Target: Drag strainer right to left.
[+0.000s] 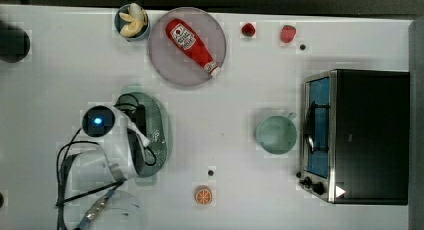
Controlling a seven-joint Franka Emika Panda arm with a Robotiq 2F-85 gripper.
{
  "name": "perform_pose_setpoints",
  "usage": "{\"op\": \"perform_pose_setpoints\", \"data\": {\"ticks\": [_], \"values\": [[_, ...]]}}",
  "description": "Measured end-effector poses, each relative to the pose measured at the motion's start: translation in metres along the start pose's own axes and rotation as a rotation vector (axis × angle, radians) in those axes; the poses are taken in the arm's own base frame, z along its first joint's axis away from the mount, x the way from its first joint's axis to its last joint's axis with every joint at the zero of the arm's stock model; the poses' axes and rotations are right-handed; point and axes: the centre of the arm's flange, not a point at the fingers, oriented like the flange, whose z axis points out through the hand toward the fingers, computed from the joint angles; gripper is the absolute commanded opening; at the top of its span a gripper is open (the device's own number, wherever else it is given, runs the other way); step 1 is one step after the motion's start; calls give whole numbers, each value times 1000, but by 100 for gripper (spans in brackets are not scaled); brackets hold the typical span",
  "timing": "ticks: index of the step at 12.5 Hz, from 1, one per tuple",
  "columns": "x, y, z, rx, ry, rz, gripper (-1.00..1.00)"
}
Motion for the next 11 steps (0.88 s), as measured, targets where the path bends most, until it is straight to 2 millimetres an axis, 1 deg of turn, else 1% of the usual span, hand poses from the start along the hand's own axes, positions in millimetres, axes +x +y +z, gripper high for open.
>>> {"op": "perform_pose_setpoints", "data": {"ticks": [2,5,7,9,11], "values": [[-17,-9,-1,22,-31,30,100],[-43,-7,-2,31,-42,31,100],[-56,-13,-4,38,-26,24,100],[-70,-24,-1,50,-32,56,100],[-89,-25,3,53,-70,84,100]]}}
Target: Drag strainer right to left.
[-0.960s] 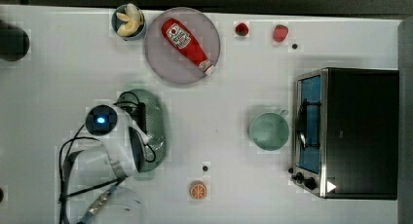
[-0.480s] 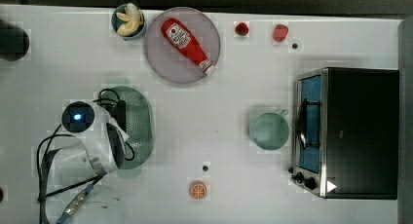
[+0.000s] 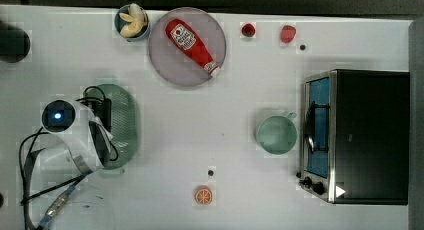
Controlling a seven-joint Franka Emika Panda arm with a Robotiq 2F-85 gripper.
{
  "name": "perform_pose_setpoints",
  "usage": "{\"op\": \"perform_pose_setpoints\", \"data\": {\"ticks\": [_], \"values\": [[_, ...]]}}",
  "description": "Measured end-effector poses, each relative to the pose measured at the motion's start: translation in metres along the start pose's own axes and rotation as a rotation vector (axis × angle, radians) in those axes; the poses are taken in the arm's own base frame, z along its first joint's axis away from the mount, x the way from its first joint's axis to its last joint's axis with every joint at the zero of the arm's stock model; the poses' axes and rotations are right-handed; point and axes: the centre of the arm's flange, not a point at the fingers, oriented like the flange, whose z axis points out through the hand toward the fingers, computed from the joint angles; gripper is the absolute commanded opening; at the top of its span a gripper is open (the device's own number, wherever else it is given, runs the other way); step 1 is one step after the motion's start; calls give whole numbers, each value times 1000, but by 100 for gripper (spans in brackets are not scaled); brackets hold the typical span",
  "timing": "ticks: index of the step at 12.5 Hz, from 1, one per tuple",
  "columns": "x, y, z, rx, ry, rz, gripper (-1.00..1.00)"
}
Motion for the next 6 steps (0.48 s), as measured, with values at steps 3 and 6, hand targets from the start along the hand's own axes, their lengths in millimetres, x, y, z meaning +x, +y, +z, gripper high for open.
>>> {"op": "perform_pose_setpoints", "data": {"ticks": [3,6], "values": [[-21,7,6,-16,-6,-5,100],[-36,15,10,-27,-36,9,100]]}}
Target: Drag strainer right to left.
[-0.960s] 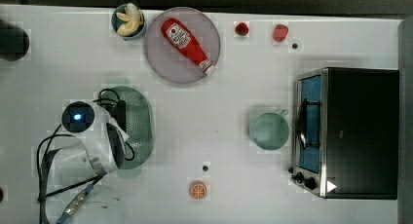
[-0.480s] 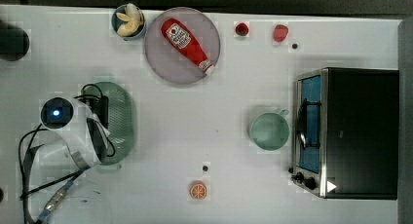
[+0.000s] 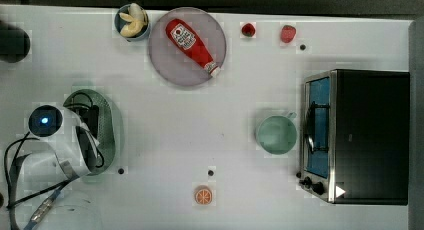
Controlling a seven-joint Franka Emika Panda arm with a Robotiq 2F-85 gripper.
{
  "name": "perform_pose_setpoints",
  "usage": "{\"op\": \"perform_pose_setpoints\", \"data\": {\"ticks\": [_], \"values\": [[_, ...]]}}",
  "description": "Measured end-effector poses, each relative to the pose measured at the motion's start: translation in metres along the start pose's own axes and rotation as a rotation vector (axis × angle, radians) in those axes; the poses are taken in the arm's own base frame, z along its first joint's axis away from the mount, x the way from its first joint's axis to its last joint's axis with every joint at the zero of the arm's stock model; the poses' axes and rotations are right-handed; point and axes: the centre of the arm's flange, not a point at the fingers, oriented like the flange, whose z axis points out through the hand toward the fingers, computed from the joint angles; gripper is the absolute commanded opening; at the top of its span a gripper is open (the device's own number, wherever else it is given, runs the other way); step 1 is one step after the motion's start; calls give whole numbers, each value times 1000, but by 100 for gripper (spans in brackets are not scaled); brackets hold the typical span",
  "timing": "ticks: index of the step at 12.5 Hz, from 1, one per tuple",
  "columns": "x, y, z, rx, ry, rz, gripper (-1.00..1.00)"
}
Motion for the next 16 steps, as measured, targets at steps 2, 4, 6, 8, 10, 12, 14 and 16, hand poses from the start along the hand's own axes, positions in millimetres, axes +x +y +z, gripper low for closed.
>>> {"op": "perform_pose_setpoints", "data": {"ticks": [2,4,6,8,10,12,14,16], "values": [[-13,1,-2,5,1,-30,100],[-27,3,-4,13,-15,-47,100],[-37,4,-10,33,-13,-84,100],[-35,3,-16,12,13,-112,100],[-20,7,-30,-66,51,-164,100],[-1,2,-71,-107,89,-274,100],[19,-18,-154,-31,78,-367,100],[53,-38,-265,56,55,-413,100]]}}
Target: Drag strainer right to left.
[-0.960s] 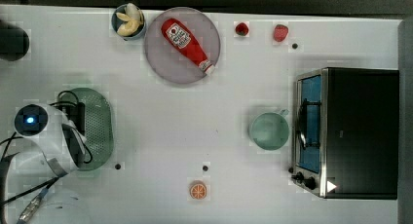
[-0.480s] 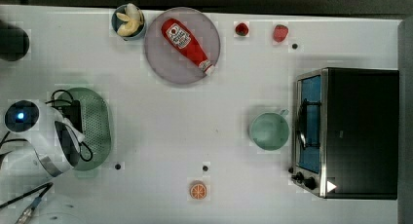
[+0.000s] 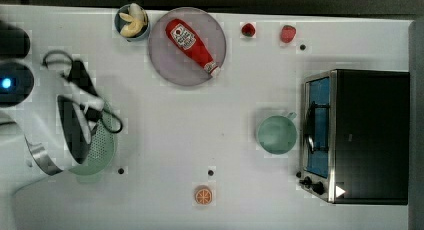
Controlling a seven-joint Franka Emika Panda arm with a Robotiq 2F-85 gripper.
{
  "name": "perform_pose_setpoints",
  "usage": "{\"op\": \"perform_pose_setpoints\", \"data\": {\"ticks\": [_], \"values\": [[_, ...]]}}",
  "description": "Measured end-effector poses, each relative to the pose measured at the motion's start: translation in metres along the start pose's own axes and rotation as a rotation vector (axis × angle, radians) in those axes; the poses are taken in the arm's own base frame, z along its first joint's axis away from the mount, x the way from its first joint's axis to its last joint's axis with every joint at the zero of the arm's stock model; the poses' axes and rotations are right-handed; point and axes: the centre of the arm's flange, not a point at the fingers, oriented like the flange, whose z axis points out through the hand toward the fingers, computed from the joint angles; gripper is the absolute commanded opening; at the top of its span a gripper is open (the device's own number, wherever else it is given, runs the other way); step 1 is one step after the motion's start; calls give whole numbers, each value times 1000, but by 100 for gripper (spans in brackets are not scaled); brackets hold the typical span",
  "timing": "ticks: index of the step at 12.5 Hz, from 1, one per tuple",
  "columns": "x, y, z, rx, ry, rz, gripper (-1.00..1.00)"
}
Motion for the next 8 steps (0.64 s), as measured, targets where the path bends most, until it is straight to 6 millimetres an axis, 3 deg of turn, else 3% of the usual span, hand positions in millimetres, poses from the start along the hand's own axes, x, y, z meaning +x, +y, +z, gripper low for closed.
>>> {"op": "perform_pose_setpoints", "data": {"ticks": [2,4,6,8], "values": [[67,17,-114,123,34,-73,100],[156,63,-208,165,124,-155,100],[249,121,-263,167,180,-166,100],[321,169,-280,148,191,-134,100]]}}
